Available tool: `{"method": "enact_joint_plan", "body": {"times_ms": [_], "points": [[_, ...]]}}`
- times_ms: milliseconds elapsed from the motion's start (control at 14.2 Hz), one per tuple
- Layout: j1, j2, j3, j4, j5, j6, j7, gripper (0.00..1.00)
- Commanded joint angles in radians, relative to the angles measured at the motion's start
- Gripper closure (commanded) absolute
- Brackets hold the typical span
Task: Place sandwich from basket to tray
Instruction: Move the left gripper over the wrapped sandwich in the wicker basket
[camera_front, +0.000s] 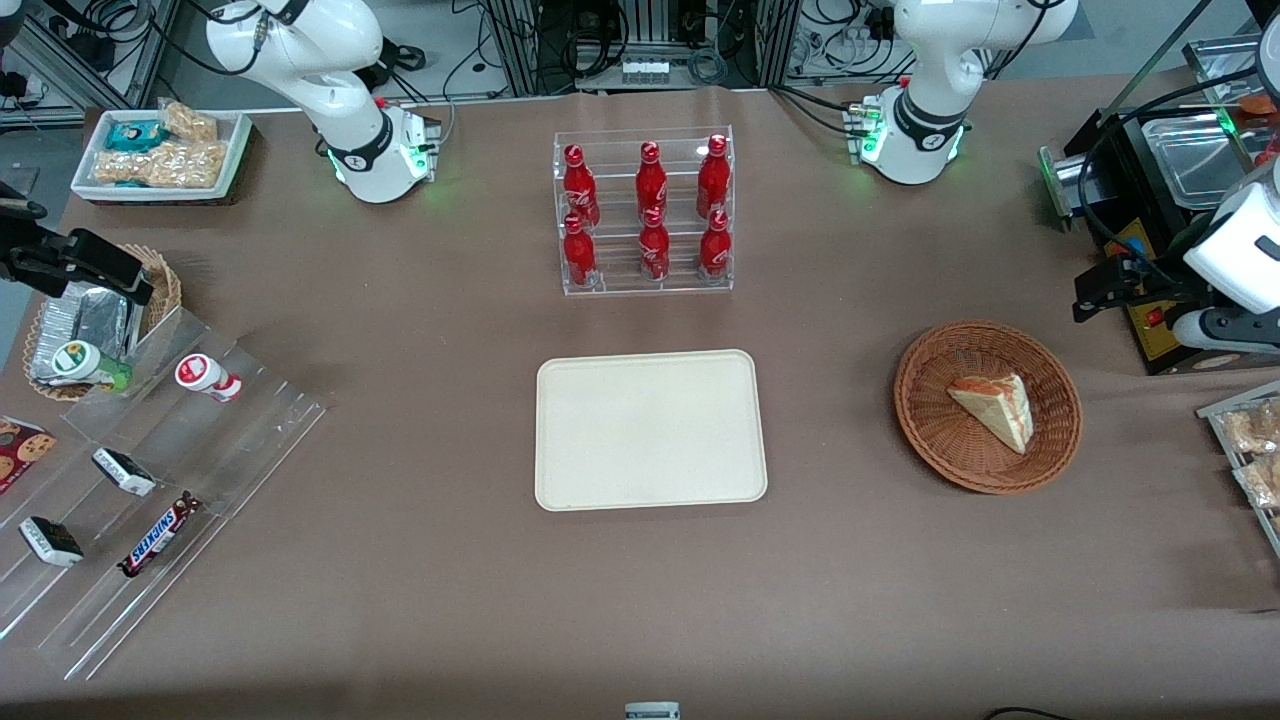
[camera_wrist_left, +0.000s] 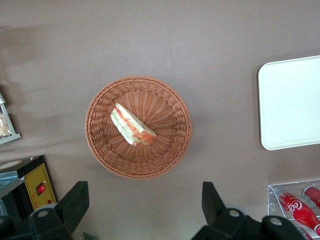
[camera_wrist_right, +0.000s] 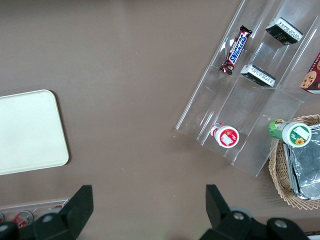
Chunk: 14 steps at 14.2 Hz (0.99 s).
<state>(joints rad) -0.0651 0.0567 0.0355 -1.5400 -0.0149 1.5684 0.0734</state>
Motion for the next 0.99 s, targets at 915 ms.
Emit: {"method": "enact_joint_plan", "body": {"times_ms": [915], "points": [[-0.005,0.012,0.012,-0.049,0.007,-0.001,-0.011,0.0]]}}
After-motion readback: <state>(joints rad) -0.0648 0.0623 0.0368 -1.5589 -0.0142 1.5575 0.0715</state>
